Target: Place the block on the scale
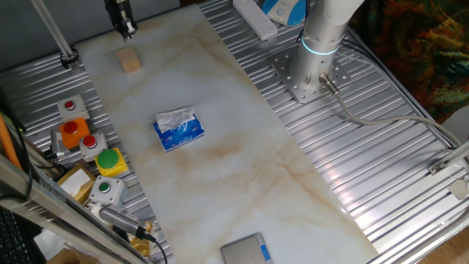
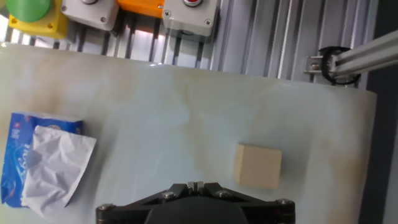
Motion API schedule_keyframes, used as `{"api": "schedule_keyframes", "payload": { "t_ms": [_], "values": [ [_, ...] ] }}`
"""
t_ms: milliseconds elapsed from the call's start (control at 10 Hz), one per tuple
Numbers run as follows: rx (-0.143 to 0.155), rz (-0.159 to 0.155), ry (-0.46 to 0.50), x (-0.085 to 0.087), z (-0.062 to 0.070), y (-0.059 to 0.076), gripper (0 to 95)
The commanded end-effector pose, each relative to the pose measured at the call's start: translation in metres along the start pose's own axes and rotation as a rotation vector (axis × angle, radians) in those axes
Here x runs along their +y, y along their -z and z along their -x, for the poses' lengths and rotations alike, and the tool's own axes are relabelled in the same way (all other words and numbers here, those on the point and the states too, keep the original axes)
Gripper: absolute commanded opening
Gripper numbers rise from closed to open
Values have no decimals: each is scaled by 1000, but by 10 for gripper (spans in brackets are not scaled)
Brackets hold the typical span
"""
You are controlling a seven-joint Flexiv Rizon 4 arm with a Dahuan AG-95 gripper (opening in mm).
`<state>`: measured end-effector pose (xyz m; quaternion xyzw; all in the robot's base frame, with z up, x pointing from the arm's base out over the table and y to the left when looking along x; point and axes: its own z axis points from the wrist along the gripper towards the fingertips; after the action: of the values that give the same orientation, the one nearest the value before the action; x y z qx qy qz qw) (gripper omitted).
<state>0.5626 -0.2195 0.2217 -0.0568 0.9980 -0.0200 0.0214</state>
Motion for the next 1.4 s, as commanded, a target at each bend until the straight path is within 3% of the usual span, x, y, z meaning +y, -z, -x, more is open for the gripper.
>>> {"api": "schedule_keyframes", "payload": {
  "t_ms": [100, 600, 700, 900, 1400],
  "values": [
    [11, 5, -135, -1, 1, 0, 0],
    [51, 3, -188, -1, 1, 0, 0],
    [73, -10, -204, -1, 1, 0, 0],
    [88, -41, -198, -1, 1, 0, 0],
    [89, -41, -213, -1, 1, 0, 0]
  ]
}}
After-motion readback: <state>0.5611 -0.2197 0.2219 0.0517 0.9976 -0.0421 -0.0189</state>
